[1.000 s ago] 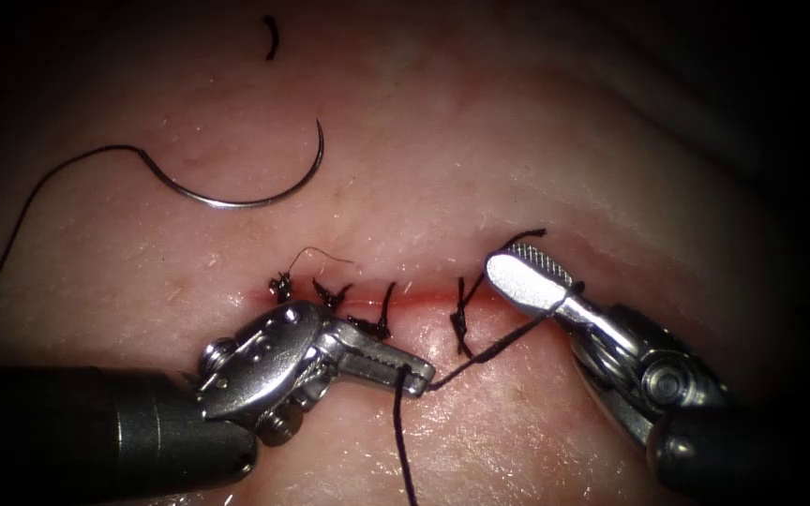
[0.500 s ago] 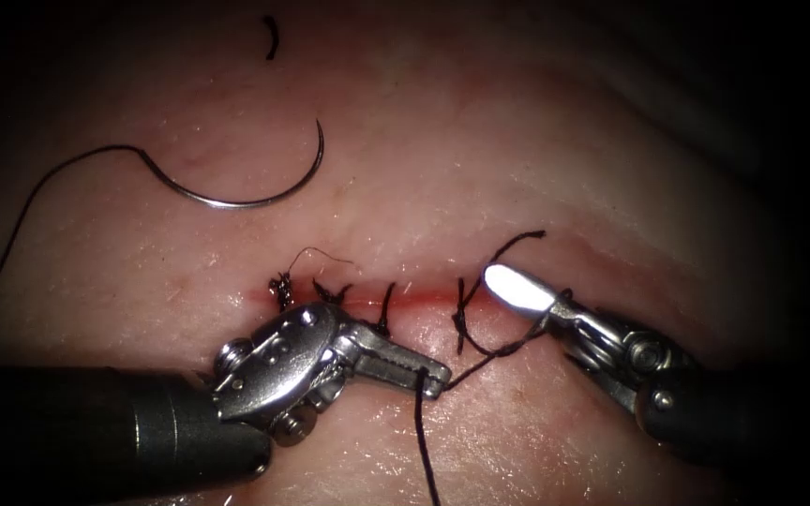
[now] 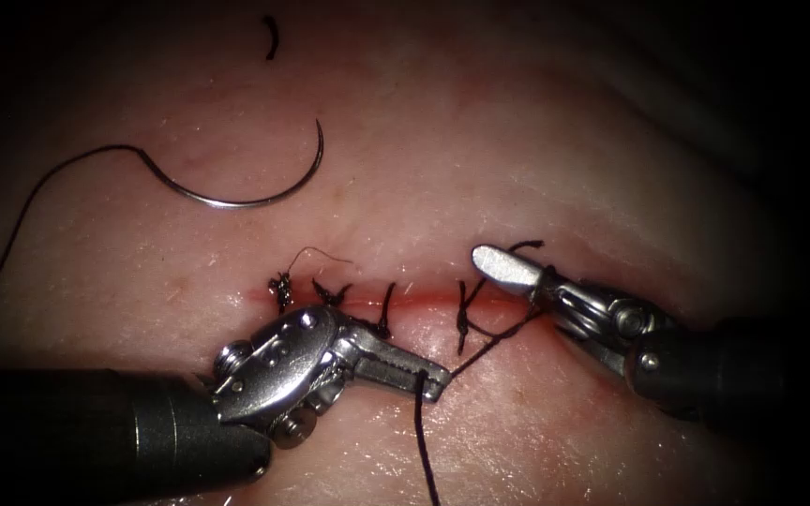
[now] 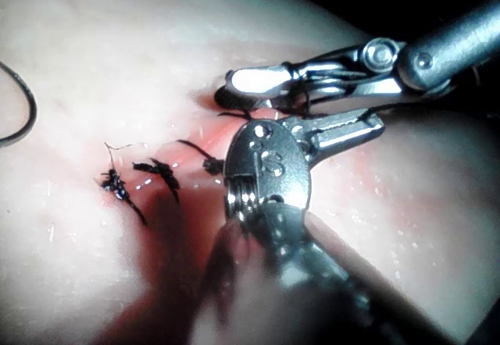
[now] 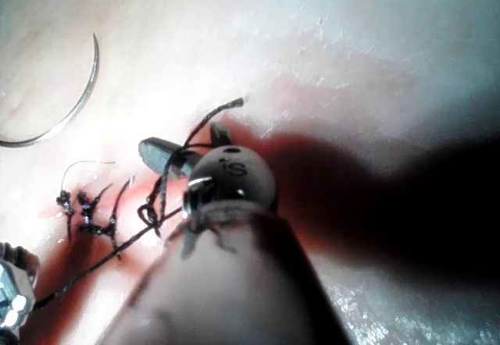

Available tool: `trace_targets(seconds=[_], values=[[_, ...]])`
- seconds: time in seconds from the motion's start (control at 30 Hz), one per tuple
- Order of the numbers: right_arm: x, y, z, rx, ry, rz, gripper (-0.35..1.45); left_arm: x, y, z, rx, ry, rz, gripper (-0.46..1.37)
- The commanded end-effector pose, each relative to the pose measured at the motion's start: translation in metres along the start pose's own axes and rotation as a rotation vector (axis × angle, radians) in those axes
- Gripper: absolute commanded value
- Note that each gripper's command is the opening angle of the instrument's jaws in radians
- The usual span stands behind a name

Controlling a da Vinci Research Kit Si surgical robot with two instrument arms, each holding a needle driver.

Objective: Wound Closure
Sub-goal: Grasp the tail end of the suture with the right jaws

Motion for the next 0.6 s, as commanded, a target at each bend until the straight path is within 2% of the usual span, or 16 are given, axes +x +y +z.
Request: trace_targets(seconds=[0.03, 0.17, 0.37, 0.43, 0.47, 0.6], values=[[-0.0001, 0.0002, 0.0002, -0.01, -0.006, -0.022, 1.19, 0.0, 0.0, 0.0, -0.001, 0.0, 0.0, -0.35], [-0.0003, 0.0005, 0.0015, -0.022, -0.002, -0.042, 1.17, 0.0, 0.0, 0.0, -0.002, 0.0, 0.0, -0.35], [-0.0003, -0.0003, 0.0026, -0.035, 0.004, -0.088, 1.15, 0.0001, 0.0001, -0.0001, -0.002, 0.0, -0.001, -0.35], [-0.0002, -0.0006, 0.0025, -0.031, 0.007, -0.109, 1.05, 0.0002, 0.0001, -0.0002, -0.003, 0.0, 0.004, -0.35], [-0.0002, -0.0007, 0.0024, -0.028, 0.004, -0.114, 0.95, 0.0002, 0.0001, -0.0002, -0.004, 0.0, 0.004, -0.35], [0.0002, -0.0014, 0.0013, -0.039, 0.014, -0.119, -0.16, 0.0004, 0.0001, -0.0004, 0.001, 0.001, 0.002, -0.35]])
